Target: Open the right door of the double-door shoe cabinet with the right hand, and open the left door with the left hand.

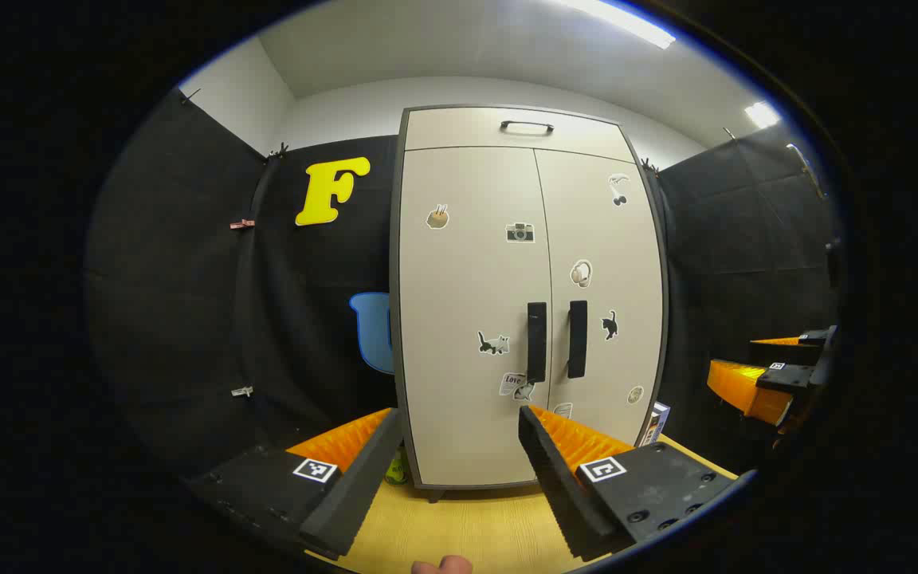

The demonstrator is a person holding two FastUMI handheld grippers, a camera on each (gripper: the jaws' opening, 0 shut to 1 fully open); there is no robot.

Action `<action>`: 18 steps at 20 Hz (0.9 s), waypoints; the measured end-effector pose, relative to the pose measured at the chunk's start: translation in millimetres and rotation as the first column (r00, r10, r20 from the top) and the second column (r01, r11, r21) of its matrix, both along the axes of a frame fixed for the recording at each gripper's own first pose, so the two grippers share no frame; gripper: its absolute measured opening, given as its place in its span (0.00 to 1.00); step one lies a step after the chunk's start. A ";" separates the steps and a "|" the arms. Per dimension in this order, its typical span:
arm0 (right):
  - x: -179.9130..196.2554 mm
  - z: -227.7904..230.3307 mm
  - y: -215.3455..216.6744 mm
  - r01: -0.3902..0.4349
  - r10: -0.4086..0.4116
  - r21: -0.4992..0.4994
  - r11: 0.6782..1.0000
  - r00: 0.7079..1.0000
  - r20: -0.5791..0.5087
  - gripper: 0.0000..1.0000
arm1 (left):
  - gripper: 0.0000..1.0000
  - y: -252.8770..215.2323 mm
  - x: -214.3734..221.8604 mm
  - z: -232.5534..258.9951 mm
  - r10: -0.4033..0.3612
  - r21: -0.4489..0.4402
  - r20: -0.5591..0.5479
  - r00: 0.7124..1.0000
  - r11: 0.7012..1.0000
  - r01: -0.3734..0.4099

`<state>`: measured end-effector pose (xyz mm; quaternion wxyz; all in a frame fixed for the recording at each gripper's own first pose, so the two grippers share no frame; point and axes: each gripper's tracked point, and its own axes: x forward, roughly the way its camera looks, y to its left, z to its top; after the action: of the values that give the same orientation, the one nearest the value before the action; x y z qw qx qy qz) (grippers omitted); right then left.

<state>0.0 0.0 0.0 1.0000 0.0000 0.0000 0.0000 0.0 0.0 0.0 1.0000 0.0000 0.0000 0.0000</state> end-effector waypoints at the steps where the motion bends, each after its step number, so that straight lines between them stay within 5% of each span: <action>1: 0.2 0.2 -0.3 0.001 -0.001 -0.001 1.000 1.000 0.000 0.98 | 0.94 0.1 -0.1 -0.1 0.001 0.001 0.001 1.000 1.000 -0.001; 18: 4.0 1.2 5.6 -0.009 0.009 -0.011 1.000 1.000 -0.005 0.98 | 0.94 3.6 -1.1 1.1 -0.003 0.019 0.005 1.000 1.000 0.003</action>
<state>4.0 5.6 1.2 1.0000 -0.0058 0.0026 0.0044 -1.1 3.6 1.1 0.9999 0.0097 -0.0024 -0.0014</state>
